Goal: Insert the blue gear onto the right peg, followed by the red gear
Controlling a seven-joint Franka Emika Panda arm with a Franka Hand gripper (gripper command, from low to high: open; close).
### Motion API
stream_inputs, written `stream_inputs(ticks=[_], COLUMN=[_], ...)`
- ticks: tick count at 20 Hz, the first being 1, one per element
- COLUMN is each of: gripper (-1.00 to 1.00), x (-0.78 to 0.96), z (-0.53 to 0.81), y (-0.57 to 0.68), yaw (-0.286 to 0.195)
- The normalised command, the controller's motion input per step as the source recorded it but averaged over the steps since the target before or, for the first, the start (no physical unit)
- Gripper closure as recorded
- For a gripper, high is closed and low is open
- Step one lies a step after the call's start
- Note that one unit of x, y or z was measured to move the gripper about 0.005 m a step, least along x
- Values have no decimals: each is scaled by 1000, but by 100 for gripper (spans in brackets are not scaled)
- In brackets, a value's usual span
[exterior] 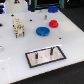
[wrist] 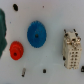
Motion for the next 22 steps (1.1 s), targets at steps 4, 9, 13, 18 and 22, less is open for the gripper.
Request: stream_inputs(ticks=[4, 9, 13, 18, 22], gripper=[-100, -100, -100, -100, -100], x=[-554, -494, -489, -335, -227], z=[-315, -367, -435, -502, -559], y=[350, 361, 286, 255, 141], yaw=[0, 0, 0, 0, 0])
